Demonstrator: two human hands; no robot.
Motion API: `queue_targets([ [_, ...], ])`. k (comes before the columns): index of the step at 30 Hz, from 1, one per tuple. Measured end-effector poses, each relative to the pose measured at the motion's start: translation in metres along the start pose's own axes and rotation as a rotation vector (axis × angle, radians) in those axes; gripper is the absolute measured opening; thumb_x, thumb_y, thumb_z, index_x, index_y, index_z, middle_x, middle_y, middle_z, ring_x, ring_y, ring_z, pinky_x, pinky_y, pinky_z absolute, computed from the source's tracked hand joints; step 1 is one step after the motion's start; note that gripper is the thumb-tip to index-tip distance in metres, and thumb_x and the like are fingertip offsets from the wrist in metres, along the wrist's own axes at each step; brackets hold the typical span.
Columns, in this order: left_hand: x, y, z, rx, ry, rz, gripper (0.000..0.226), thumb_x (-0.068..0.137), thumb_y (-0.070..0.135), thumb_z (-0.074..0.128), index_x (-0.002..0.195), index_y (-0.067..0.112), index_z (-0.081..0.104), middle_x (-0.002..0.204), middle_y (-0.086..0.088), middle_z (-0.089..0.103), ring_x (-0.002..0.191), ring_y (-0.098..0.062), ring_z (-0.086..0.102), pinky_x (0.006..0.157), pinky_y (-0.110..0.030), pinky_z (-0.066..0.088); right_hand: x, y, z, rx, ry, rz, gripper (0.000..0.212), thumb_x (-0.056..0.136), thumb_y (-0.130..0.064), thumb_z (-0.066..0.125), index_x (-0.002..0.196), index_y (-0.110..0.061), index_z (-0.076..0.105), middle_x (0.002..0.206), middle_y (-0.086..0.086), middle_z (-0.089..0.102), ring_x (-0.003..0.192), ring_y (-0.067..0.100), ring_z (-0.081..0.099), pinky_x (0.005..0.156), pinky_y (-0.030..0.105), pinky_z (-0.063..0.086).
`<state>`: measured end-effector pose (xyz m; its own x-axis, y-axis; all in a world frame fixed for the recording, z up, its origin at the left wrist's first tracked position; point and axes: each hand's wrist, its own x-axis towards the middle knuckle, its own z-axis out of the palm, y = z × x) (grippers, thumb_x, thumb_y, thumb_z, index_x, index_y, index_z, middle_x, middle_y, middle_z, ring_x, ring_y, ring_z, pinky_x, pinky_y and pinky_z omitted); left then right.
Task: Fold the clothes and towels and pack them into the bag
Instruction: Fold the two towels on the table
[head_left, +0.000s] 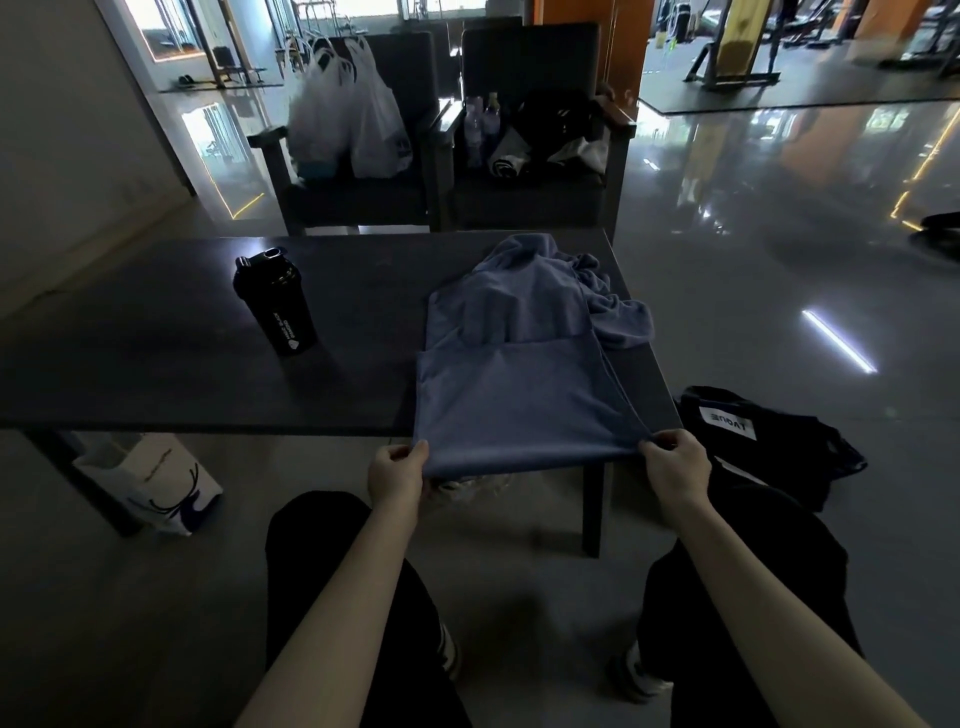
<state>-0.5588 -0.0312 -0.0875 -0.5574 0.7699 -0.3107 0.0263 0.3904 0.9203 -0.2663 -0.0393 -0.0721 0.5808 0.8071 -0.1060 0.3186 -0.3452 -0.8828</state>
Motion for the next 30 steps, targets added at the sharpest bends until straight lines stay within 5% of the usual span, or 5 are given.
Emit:
queue_targets([
  [10, -0.007, 0.012, -0.009, 0.058, -0.147, 0.013, 0.029, 0.089, -0.003, 0.042, 0.079, 0.012, 0.064, 0.093, -0.014, 0.057, 0.059, -0.02, 0.048, 0.049, -0.024, 0.037, -0.011, -0.003, -0.006, 0.022, -0.035, -0.112, 0.032, 0.086, -0.002, 0.048, 0.11, -0.01, 0.068, 0.093, 0.006, 0.062, 0.087, 0.019, 0.055, 0.075, 0.024, 0.038],
  [14, -0.009, 0.014, -0.019, 0.265, -0.264, 0.14, 0.044, 0.083, -0.008, 0.054, 0.126, -0.001, 0.058, 0.112, -0.021, 0.062, 0.097, -0.035, 0.061, 0.077, -0.034, 0.051, -0.012, -0.003, -0.007, -0.024, -0.108, -0.145, 0.033, 0.088, 0.0, 0.044, 0.107, -0.004, 0.07, 0.09, 0.011, 0.065, 0.069, 0.017, 0.054, 0.054, 0.014, 0.04],
  [16, -0.009, 0.013, -0.023, 0.428, -0.289, 0.237, 0.053, 0.08, -0.007, 0.059, 0.132, 0.0, 0.052, 0.126, -0.02, 0.058, 0.115, -0.034, 0.056, 0.093, -0.032, 0.045, -0.011, -0.002, -0.008, -0.096, -0.148, -0.161, 0.032, 0.087, -0.001, 0.047, 0.11, -0.004, 0.07, 0.1, 0.014, 0.068, 0.081, 0.02, 0.06, 0.067, 0.021, 0.041],
  [25, 0.005, 0.017, -0.03, 0.765, -0.322, 0.393, 0.018, 0.086, 0.012, 0.063, 0.102, 0.009, 0.071, 0.098, -0.012, 0.065, 0.09, -0.025, 0.061, 0.071, -0.025, 0.041, -0.001, 0.006, -0.014, -0.365, -0.295, -0.177, 0.027, 0.083, -0.005, 0.055, 0.104, -0.007, 0.072, 0.104, 0.014, 0.069, 0.099, 0.028, 0.061, 0.074, 0.023, 0.039],
  [30, 0.027, 0.016, -0.029, 0.913, -0.398, 0.564, 0.015, 0.077, 0.021, 0.075, 0.091, 0.014, 0.075, 0.107, -0.007, 0.056, 0.102, -0.023, 0.058, 0.089, -0.031, 0.047, 0.006, 0.004, -0.01, -0.48, -0.331, -0.171, 0.033, 0.08, -0.007, 0.055, 0.109, -0.013, 0.069, 0.107, 0.013, 0.068, 0.1, 0.03, 0.061, 0.08, 0.029, 0.047],
])
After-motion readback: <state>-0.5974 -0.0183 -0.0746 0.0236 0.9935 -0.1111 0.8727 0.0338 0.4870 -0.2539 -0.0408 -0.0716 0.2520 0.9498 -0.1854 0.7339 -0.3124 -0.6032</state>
